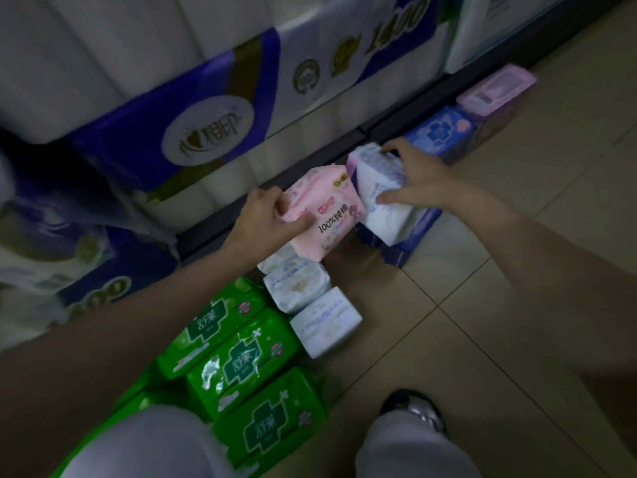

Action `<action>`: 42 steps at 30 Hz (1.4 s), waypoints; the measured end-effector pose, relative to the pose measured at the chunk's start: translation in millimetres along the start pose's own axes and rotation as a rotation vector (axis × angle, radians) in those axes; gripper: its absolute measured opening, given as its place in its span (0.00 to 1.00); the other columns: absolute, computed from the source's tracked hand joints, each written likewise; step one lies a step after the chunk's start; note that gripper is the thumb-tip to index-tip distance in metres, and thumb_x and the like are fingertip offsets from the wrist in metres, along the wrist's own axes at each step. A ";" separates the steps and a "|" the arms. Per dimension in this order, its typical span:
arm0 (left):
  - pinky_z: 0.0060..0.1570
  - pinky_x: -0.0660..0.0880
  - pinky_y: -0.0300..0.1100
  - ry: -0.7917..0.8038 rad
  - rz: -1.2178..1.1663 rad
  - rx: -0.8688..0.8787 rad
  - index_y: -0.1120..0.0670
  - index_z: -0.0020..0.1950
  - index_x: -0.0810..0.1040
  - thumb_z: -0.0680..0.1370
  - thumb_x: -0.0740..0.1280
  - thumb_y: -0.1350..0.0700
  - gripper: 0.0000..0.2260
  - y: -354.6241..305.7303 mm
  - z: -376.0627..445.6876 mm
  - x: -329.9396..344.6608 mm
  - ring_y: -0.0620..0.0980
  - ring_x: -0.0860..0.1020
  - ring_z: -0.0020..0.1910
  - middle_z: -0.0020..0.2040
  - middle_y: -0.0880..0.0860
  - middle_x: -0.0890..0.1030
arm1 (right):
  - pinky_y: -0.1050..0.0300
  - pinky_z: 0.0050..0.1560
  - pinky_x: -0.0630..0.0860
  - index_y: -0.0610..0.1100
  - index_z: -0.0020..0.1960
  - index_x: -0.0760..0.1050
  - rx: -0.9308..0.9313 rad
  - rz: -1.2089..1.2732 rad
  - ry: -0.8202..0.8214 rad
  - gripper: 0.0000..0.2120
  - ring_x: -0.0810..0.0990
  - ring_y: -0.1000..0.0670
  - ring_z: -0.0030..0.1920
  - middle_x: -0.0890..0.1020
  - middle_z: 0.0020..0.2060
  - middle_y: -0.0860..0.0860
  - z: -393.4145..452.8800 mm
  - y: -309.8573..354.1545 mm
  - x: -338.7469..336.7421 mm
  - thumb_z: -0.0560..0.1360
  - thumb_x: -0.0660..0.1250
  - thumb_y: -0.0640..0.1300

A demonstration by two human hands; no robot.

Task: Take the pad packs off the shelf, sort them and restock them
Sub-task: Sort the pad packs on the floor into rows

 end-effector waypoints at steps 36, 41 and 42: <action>0.61 0.63 0.49 0.553 0.937 0.097 0.56 0.66 0.72 0.74 0.63 0.37 0.29 -23.2 -0.4 106.4 0.58 0.68 0.62 0.66 0.61 0.65 | 0.45 0.61 0.72 0.46 0.71 0.58 0.109 0.118 -0.040 0.41 0.74 0.42 0.59 0.72 0.62 0.45 -55.4 -65.6 -11.5 0.64 0.77 0.43; 0.65 0.60 0.50 0.498 1.064 0.095 0.56 0.70 0.66 0.79 0.61 0.51 0.21 -24.6 4.9 121.2 0.59 0.64 0.67 0.68 0.59 0.64 | 0.46 0.59 0.73 0.47 0.71 0.57 0.099 0.126 -0.012 0.42 0.75 0.43 0.56 0.69 0.57 0.51 -55.7 -59.9 -6.4 0.65 0.77 0.42; 0.65 0.60 0.50 0.461 1.052 0.141 0.56 0.70 0.65 0.79 0.61 0.54 0.20 -24.3 6.1 122.6 0.59 0.64 0.67 0.68 0.59 0.64 | 0.47 0.58 0.74 0.47 0.71 0.57 0.097 0.125 -0.013 0.42 0.75 0.44 0.56 0.69 0.57 0.51 -55.1 -58.7 -5.3 0.65 0.77 0.42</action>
Point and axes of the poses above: each hand's wrist, its own z-axis towards the middle knuckle, its own x-axis out of the palm, y = z × x, the point moved 3 cm from there along z, towards the middle knuckle
